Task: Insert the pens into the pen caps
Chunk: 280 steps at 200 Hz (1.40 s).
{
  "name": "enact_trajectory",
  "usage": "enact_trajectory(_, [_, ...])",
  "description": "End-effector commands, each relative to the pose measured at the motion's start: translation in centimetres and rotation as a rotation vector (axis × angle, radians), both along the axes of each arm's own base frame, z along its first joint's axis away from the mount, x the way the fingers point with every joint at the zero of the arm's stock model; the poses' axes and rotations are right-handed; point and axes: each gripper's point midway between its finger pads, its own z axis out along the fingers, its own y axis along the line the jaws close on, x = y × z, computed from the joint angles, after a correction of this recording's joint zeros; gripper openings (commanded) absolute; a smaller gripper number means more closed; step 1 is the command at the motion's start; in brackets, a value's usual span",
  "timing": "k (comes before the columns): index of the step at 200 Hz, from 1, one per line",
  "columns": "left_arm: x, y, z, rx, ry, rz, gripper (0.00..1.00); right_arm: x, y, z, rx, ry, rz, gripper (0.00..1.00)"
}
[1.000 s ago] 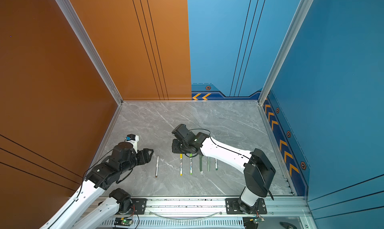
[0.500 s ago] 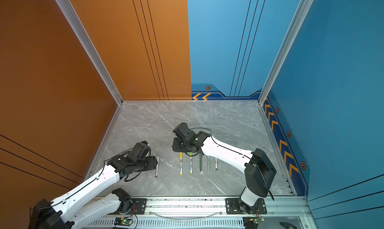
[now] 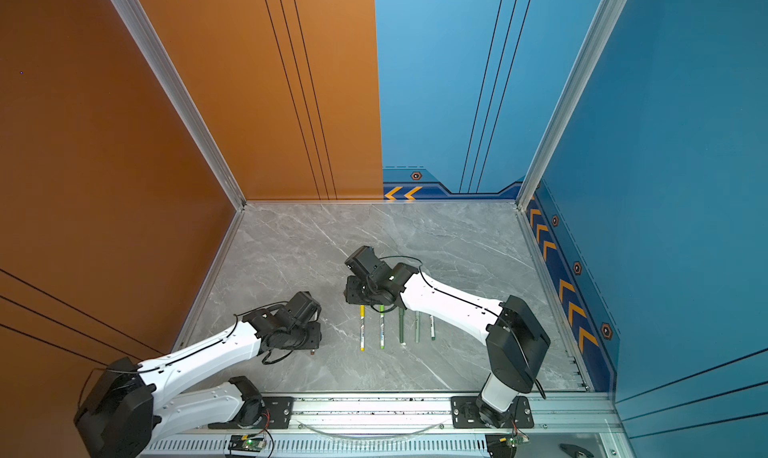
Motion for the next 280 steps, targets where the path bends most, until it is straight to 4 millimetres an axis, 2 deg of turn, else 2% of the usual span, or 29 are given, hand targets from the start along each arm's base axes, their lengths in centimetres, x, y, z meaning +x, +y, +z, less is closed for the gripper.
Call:
enact_trajectory(1, [-0.1, 0.1, -1.0, 0.019, 0.002, 0.01, 0.43, 0.1, -1.0, 0.0, -0.033, -0.008, -0.007, 0.23])
enact_trajectory(97, [-0.5, 0.9, -3.1, 0.082, 0.03, 0.019, 0.07, -0.1, -1.3, 0.6, -0.023, -0.02, -0.014, 0.23])
enact_trajectory(124, [-0.1, 0.5, -2.7, 0.066, 0.013, -0.001, 0.04, 0.0, -1.4, 1.2, -0.013, -0.03, -0.018, 0.23])
enact_trajectory(140, [0.7, -1.1, -1.1, 0.001, -0.03, -0.056, 0.03, 0.3, -1.5, 2.0, 0.011, -0.042, -0.029, 0.23])
enact_trajectory(148, [1.2, -2.1, 0.3, -0.048, -0.07, -0.086, 0.03, 0.4, -1.5, 2.6, 0.035, -0.053, -0.038, 0.23])
enact_trajectory(186, [3.6, -6.0, 9.0, -0.317, -0.303, -0.201, 0.03, 1.5, -1.0, 6.7, 0.291, -0.112, -0.083, 0.3])
enact_trajectory(209, [4.0, -7.2, 12.7, -0.435, -0.357, -0.237, 0.03, 1.7, -0.7, 8.0, 0.404, -0.112, -0.08, 0.38])
enact_trajectory(233, [4.3, -7.7, 14.6, -0.489, -0.38, -0.247, 0.03, 1.2, 0.3, 8.1, 0.435, -0.106, -0.039, 0.43])
enact_trajectory(280, [4.5, -8.2, 15.1, -0.54, -0.393, -0.233, 0.03, 0.7, 1.7, 6.9, 0.425, -0.084, -0.001, 0.47])
